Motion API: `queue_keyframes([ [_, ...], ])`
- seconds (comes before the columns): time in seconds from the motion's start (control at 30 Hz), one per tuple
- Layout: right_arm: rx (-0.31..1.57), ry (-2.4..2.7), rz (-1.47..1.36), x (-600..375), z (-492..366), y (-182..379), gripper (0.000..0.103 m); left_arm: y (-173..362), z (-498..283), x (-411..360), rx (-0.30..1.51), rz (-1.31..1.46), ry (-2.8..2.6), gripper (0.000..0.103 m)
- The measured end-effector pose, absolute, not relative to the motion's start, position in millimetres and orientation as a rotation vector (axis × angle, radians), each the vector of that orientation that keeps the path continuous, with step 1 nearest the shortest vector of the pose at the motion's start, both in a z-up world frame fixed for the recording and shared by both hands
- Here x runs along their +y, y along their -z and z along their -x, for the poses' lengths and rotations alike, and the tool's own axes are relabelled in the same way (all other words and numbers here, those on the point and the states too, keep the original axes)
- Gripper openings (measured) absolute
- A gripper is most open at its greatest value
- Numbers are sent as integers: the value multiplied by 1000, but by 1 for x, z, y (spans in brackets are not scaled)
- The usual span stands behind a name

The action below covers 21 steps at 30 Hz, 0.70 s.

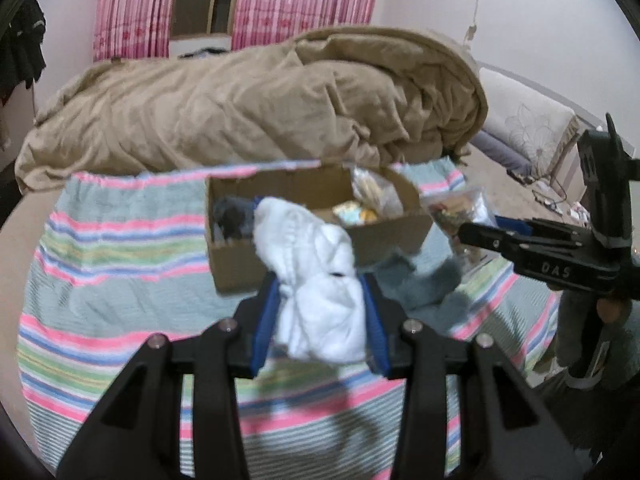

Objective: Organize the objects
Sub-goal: 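Carry the white sock and snack bag into the box and release both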

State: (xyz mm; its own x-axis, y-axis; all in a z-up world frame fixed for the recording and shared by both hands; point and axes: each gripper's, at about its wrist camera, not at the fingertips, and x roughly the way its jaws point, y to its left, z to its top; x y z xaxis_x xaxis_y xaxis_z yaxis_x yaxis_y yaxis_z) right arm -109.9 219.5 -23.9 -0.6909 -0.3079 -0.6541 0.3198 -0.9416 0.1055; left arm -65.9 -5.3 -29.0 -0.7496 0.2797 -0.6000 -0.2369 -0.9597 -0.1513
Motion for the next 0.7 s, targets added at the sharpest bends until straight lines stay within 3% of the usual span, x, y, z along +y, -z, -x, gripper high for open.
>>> queue_keyframes([
  [0.7, -138, 2667, -750, 208, 138, -33, 46, -20, 103, -20, -196, 756, -2785, 42],
])
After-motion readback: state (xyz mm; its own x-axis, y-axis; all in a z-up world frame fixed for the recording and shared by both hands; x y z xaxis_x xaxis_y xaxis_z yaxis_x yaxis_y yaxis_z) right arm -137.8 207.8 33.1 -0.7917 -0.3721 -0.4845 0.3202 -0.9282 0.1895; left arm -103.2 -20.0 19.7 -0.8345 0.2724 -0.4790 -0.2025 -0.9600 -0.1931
